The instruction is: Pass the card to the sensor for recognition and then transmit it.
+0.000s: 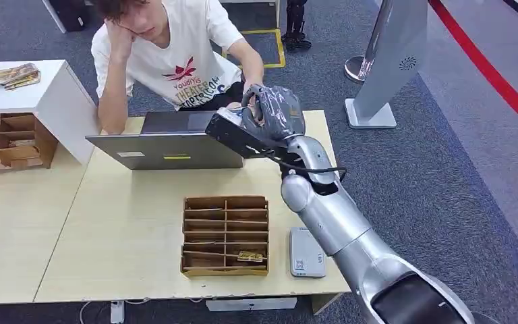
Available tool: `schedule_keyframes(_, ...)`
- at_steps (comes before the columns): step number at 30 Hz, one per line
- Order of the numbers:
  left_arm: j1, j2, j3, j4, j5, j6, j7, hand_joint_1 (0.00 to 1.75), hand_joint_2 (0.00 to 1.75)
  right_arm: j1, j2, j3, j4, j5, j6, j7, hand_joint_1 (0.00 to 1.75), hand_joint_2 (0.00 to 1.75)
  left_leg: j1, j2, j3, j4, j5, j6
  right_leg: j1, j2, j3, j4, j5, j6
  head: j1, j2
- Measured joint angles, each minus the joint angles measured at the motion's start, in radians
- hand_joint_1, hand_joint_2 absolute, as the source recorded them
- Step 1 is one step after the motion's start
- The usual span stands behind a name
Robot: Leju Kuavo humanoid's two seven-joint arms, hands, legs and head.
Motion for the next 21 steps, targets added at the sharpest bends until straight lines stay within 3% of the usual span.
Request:
schedule_keyframes(12, 0.0, 0.0, 0.0, 0.0, 0.003, -0.003, 0.0, 0.0, 1.75, -0.001, 0.003, 0.0, 0.016, 0.003, 0.0, 0.001, 1.69, 1.75, 0.0, 0.0, 0.0, 0.0, 0.0, 0.0, 0.0, 0.0, 0.0, 0.0, 0.0, 0.0, 0.0, 0.0)
schedule_keyframes(13, 0.0, 0.0, 0.0, 0.0, 0.003, -0.003, 0.0, 0.0, 1.75, -0.002, 0.004, 0.0, 0.017, 0.003, 0.001, 0.002, 0.73, 1.75, 0.0, 0.0, 0.0, 0.0, 0.0, 0.0, 0.0, 0.0, 0.0, 0.0, 0.0, 0.0, 0.0, 0.0)
schedule_keyframes(14, 0.0, 0.0, 0.0, 0.0, 0.003, -0.003, 0.0, 0.0, 1.75, -0.003, 0.004, 0.0, 0.019, 0.004, 0.001, 0.003, 0.0, 1.75, 0.0, 0.0, 0.0, 0.0, 0.0, 0.0, 0.0, 0.0, 0.0, 0.0, 0.0, 0.0, 0.0, 0.0)
schedule_keyframes(18, 0.0, 0.0, 0.0, 0.0, 0.005, -0.003, 0.0, 0.0, 1.75, -0.005, 0.005, 0.0, 0.031, 0.013, 0.001, 0.009, 0.0, 1.75, 0.0, 0.0, 0.0, 0.0, 0.0, 0.0, 0.0, 0.0, 0.0, 0.0, 0.0, 0.0, 0.0, 0.0)
schedule_keyframes(19, 0.0, 0.0, 0.0, 0.0, 0.005, -0.003, 0.0, 0.0, 1.75, -0.006, 0.006, 0.0, 0.035, 0.014, 0.001, 0.01, 0.0, 0.0, 0.0, 0.0, 0.0, 0.0, 0.0, 0.0, 0.0, 0.0, 0.0, 0.0, 0.0, 0.0, 0.0, 0.0)
schedule_keyframes(21, 0.0, 0.0, 0.0, 0.0, 0.006, -0.003, 0.0, 0.0, 1.75, -0.008, 0.008, 0.0, 0.043, 0.016, 0.001, 0.011, 0.0, 0.0, 0.0, 0.0, 0.0, 0.0, 0.0, 0.0, 0.0, 0.0, 0.0, 0.0, 0.0, 0.0, 0.0, 0.0)
